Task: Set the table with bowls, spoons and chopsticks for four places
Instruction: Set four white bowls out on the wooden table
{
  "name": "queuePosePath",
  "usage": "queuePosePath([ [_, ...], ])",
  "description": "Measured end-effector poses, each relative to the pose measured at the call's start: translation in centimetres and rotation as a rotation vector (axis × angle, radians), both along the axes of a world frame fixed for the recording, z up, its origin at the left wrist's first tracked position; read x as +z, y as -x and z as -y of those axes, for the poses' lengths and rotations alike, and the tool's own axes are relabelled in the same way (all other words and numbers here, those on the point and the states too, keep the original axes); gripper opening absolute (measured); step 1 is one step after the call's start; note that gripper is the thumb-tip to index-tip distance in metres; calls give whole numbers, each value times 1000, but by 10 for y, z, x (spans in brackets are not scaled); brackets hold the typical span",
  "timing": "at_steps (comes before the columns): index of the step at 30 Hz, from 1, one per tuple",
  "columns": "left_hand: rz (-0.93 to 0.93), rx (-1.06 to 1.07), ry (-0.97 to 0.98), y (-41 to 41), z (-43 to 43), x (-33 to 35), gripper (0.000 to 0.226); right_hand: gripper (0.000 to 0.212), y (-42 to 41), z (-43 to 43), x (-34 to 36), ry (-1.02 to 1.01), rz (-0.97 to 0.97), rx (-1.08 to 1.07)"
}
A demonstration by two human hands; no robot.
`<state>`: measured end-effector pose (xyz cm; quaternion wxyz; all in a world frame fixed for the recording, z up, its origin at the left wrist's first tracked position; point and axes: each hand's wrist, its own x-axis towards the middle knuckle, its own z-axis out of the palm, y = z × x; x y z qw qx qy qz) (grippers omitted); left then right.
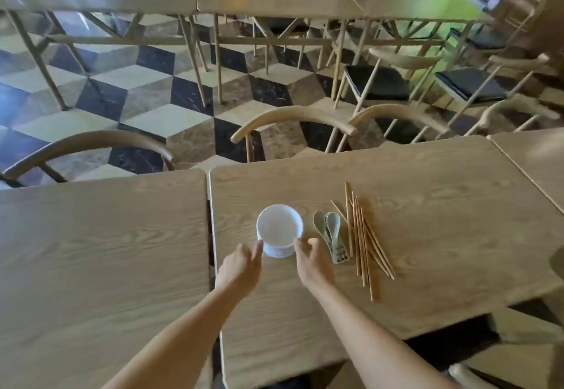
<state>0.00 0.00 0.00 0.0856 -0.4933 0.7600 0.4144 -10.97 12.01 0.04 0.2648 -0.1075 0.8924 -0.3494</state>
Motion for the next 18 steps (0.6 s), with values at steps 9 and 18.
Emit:
queuePosePath([
  [9, -194, 529, -462, 74, 39, -25, 60, 46, 76, 35, -42, 99, 409, -67],
  [18, -238, 680, -684, 86, 31, -43, 51, 48, 76, 48, -56, 224, 776, -146],
])
